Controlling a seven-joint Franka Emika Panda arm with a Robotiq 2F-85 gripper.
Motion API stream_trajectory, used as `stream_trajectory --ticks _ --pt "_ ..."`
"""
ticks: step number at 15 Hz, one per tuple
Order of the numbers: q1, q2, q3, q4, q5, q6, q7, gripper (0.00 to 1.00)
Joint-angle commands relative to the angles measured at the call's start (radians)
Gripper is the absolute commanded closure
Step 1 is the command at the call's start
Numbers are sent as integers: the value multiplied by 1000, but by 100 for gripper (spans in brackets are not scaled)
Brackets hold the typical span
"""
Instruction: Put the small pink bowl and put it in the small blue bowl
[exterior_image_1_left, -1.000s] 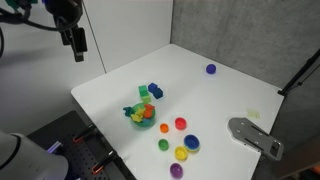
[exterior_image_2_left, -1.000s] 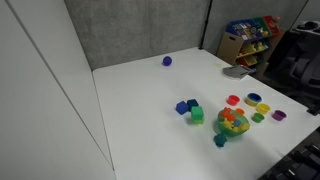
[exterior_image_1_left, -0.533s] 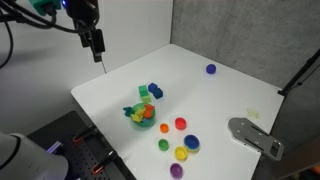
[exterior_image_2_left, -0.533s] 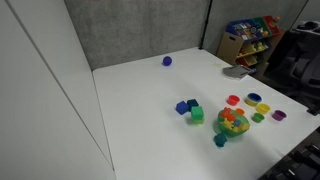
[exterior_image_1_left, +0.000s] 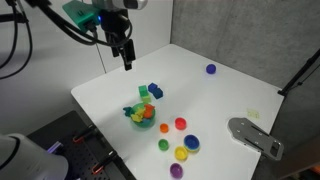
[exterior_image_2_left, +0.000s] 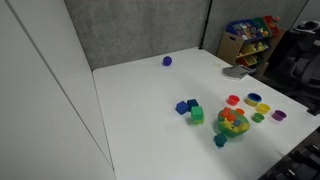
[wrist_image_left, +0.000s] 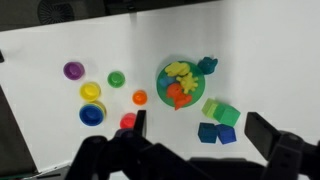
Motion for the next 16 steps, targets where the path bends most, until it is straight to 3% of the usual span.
stream_trajectory --ticks 1,9,16 --pt "-24 98 -24 36 -52 98 0 0" --pt "-40 339 -97 62 -48 373 -46 0" --pt "-52 601 -123 150 -59 505 -42 0"
